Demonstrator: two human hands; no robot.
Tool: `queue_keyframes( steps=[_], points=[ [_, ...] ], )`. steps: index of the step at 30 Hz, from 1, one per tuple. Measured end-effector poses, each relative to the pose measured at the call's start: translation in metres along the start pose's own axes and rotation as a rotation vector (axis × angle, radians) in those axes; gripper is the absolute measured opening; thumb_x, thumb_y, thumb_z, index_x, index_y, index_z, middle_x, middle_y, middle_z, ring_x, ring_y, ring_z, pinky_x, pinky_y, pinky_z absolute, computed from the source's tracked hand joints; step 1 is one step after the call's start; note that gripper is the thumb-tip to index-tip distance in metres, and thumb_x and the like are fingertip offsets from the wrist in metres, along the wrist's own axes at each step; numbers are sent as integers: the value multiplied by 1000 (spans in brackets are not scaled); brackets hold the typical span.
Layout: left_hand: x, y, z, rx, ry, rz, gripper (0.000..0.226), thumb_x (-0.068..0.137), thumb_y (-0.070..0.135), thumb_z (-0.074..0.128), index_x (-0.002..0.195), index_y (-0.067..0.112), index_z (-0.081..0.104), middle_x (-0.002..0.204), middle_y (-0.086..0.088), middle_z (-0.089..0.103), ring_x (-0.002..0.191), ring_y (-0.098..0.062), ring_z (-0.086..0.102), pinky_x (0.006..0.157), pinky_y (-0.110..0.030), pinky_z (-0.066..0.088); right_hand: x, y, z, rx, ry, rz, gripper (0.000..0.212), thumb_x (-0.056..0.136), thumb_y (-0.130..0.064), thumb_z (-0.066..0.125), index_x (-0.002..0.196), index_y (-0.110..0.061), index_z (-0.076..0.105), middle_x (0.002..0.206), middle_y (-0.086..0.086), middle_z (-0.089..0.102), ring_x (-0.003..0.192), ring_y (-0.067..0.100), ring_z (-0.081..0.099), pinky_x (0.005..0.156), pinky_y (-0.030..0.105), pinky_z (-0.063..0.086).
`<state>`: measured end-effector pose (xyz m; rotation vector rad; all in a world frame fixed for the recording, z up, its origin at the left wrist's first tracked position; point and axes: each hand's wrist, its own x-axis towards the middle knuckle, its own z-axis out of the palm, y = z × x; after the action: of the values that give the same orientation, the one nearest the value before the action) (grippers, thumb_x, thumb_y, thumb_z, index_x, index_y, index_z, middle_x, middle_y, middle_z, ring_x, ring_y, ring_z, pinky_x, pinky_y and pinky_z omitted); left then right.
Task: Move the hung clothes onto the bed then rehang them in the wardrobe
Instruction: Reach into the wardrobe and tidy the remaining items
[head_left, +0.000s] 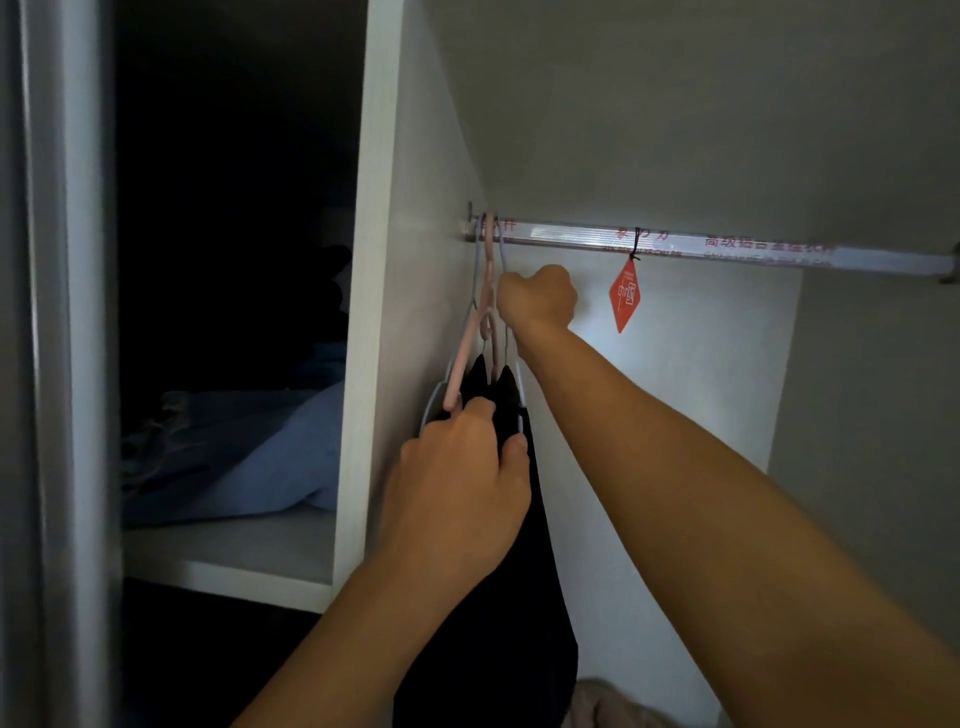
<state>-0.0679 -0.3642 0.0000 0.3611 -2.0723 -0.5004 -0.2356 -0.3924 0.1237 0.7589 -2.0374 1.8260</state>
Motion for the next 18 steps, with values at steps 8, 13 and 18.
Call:
queue_keyframes(
  steps=[8, 13, 18],
  points=[
    [-4, 6, 9, 56, -44, -10, 26, 98, 42, 49, 102, 20, 61, 73, 5, 59, 65, -7, 57, 62, -29, 51, -12, 9, -18, 2, -59, -19, 22, 87, -16, 53, 77, 0, 64, 77, 14, 70, 71, 29, 70, 67, 40, 58],
    [-9, 10, 5, 253, -23, -68, 43, 98, 46, 45, 64, 20, 43, 61, 5, 50, 52, -10, 48, 52, -27, 41, -19, 25, -49, -73, -116, -6, 25, 91, -19, 51, 85, -1, 67, 73, 12, 72, 59, 21, 68, 56, 28, 48],
    [-22, 14, 7, 178, -142, -78, 48, 97, 45, 49, 59, 18, 40, 53, 6, 43, 48, -11, 45, 52, -28, 42, -45, 52, -85, -213, -203, 13, 24, 89, -20, 57, 79, -3, 71, 62, 5, 70, 52, 14, 64, 56, 26, 46]
  ],
)
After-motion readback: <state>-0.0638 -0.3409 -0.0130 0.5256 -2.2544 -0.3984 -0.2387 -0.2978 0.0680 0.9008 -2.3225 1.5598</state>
